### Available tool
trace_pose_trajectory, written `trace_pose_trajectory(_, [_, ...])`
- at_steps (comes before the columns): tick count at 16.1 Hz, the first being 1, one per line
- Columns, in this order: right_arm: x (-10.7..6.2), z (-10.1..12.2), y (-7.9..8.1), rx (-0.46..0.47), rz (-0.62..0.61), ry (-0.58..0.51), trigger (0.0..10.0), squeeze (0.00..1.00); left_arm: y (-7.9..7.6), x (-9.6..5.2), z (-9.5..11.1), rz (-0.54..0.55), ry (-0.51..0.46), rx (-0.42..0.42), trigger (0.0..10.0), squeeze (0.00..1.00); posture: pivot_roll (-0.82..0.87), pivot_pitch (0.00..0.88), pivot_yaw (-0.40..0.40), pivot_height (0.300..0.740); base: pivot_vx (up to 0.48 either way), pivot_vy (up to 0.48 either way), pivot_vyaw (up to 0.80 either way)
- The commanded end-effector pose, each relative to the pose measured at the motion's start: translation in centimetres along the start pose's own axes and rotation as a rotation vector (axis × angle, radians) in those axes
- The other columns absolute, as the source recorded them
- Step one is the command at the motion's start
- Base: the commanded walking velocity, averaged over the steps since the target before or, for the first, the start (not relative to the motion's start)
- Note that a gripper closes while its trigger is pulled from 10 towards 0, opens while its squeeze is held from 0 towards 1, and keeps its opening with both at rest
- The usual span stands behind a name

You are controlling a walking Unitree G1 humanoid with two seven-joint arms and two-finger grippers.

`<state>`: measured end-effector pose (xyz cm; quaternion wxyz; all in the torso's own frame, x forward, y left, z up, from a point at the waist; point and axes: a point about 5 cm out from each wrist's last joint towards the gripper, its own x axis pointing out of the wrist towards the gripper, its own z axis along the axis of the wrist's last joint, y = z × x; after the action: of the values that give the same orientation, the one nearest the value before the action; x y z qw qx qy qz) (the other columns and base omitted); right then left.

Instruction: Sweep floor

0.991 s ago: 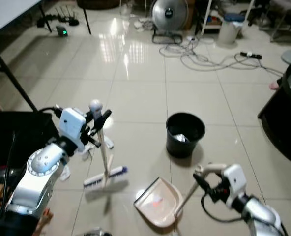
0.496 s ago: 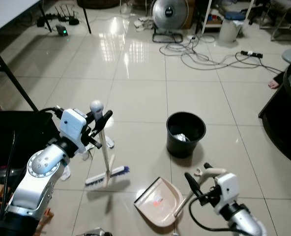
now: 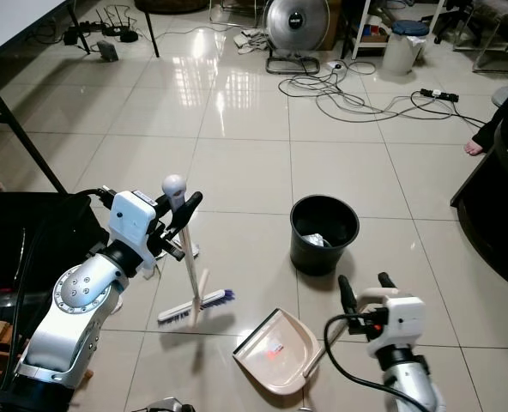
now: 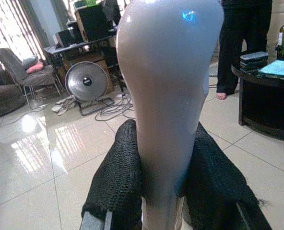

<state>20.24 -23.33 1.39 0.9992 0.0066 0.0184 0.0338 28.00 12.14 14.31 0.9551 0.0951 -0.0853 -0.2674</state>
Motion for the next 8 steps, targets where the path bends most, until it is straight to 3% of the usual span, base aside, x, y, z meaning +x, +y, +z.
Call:
trace_pose_trajectory(1, [0.0, 0.1, -0.1, 0.000, -0.011, 0.006, 10.0, 0.00, 0.3, 0.4, 1.4, 0.005, -0.049, 0.038, 10.0, 0.00, 0.07, 0.045, 0.036, 0.740, 0.000, 0.000, 0.00])
trace_pose_trajectory(4, [0.0, -0.5, 0.8, 0.033, -0.019, 0.026, 10.0, 0.00, 0.4, 0.2, 1.3, 0.016, -0.042, 0.034, 10.0, 0.00, 0.08, 0.046, 0.028, 0.740, 0.000, 0.000, 0.00])
trace_pose_trajectory(6, [0.1, -0.6, 0.9, 0.044, -0.058, 0.037, 3.4, 0.00, 0.3, 0.1, 1.3, 0.016, -0.041, 0.033, 10.0, 0.00, 0.08, 0.047, 0.029, 0.740, 0.000, 0.000, 0.00])
trace_pose_trajectory(7, [0.0, -0.6, 0.9, 0.044, -0.063, 0.038, 3.4, 0.00, 0.4, 0.1, 1.3, 0.016, -0.041, 0.033, 10.0, 0.00, 0.08, 0.047, 0.029, 0.740, 0.000, 0.000, 0.00])
trace_pose_trajectory(8, [-0.1, -0.7, 1.1, 0.059, -0.083, 0.039, 2.6, 0.00, 0.4, 0.1, 1.3, 0.011, -0.042, 0.034, 10.0, 0.00, 0.07, 0.051, 0.030, 0.740, 0.000, 0.000, 0.00])
